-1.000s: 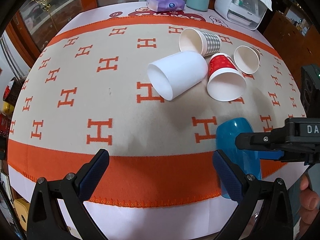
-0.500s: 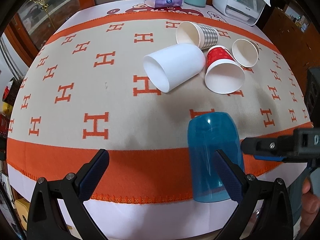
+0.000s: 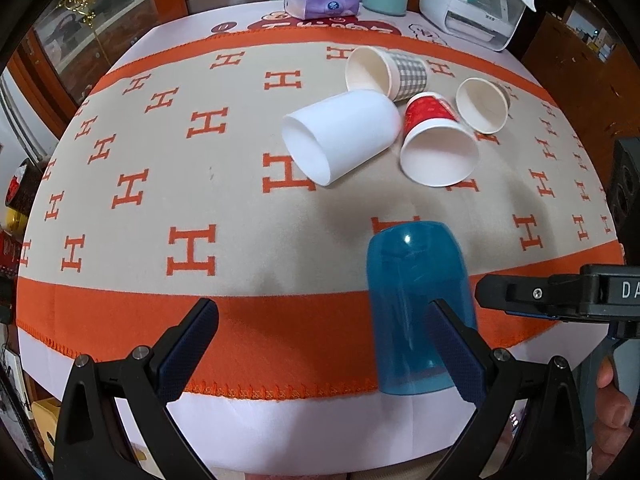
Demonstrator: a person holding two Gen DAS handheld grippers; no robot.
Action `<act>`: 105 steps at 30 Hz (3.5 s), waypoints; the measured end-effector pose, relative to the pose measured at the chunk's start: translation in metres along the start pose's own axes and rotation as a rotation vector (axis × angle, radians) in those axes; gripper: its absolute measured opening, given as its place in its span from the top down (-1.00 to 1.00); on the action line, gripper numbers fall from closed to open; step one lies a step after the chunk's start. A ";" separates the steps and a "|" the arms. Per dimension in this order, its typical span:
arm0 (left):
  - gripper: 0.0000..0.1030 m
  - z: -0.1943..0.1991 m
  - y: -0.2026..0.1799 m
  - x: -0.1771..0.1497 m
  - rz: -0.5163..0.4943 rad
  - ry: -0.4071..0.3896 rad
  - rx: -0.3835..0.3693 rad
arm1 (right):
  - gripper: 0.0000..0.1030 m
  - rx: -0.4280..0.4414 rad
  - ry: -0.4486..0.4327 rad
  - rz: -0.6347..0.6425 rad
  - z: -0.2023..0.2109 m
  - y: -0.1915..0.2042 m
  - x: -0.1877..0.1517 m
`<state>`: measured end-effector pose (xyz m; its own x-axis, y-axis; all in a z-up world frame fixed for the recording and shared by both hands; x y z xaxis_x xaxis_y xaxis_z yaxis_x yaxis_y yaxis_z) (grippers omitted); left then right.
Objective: Flip cup upside down
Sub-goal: 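Close the left tool on the blue cup while the right tool releases it, then rotate the held blue cup with the left tool so its base faces up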
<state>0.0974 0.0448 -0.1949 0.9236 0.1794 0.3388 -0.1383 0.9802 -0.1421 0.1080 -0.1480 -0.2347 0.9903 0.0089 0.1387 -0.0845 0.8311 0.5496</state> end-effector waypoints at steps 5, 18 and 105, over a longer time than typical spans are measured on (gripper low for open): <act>-0.98 0.016 -0.003 0.004 0.012 -0.030 -0.031 | -0.40 -0.050 -0.107 0.127 0.023 0.011 -0.005; -0.98 0.024 -0.029 -0.003 0.034 0.057 -0.302 | -0.40 -0.181 -0.483 0.325 0.092 0.020 -0.028; -0.29 -0.028 -0.082 -0.043 -0.240 -0.421 -0.330 | -0.40 -0.293 -0.420 0.302 0.045 -0.029 -0.044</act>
<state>0.0793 -0.0451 -0.2237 0.6845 0.0398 0.7279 0.2385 0.9314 -0.2751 0.0624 -0.1970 -0.2197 0.7937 0.0977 0.6003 -0.2628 0.9453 0.1935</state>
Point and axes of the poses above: each gripper's, at about its wrist camera, not at the fingertips, and z roughly against the way its jaws point, y to its left, x to its top, the point moved 5 cm from there along -z, roughly the way its jaws point, and after that the axes turned 13 degrees about z, right-handed, at the moved point
